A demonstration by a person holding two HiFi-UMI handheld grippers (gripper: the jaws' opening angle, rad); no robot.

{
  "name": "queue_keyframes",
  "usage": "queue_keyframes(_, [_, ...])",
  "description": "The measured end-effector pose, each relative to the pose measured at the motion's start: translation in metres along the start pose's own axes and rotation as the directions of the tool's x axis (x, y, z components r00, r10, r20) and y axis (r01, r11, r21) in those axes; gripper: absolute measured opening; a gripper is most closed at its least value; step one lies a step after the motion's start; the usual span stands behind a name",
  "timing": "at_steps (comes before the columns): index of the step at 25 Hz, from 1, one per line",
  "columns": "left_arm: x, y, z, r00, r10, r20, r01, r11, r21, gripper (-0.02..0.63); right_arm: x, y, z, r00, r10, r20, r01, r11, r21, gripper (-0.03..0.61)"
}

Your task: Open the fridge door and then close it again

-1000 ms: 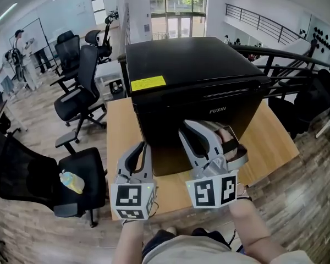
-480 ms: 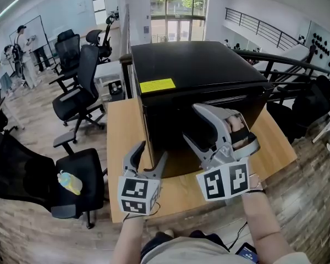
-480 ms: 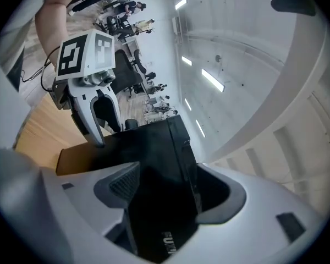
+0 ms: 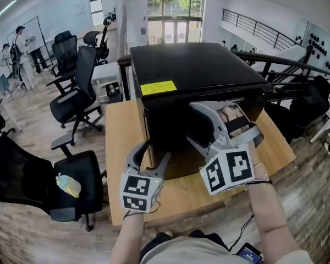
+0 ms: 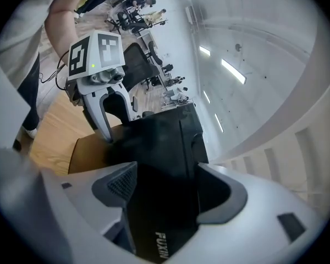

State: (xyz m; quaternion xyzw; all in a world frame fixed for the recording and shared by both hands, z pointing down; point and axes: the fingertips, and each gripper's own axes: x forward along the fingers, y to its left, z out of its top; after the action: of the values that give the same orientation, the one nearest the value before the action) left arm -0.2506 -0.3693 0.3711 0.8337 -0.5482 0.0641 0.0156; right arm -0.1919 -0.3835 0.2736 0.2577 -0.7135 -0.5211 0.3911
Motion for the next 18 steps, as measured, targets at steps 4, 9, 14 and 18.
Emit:
queue_keyframes(4, [0.0037, -0.0009, -0.0002, 1.000, -0.002, -0.008, 0.002, 1.000, -0.002, 0.252, -0.0021, -0.0003, -0.0002, 1.000, 0.008, -0.002, -0.008, 1.000, 0.007, 0.330])
queue_keyframes(9, [0.0043, 0.0024, -0.0004, 1.000, -0.005, 0.005, 0.005, 1.000, 0.003, 0.252, 0.0005, 0.0000, -0.0001, 1.000, 0.004, -0.008, -0.004, 1.000, 0.006, 0.328])
queue_keyframes(14, [0.0039, 0.0019, 0.0001, 1.000, -0.007, 0.000, 0.007, 1.000, -0.009, 0.250, -0.0010, -0.0012, -0.0002, 1.000, 0.001, -0.014, -0.001, 1.000, 0.009, 0.327])
queue_keyframes(18, [0.0040, 0.0011, -0.0002, 1.000, 0.010, 0.006, -0.009, 1.000, -0.019, 0.250, -0.0008, -0.0008, -0.0008, 1.000, 0.003, -0.023, -0.002, 1.000, 0.007, 0.324])
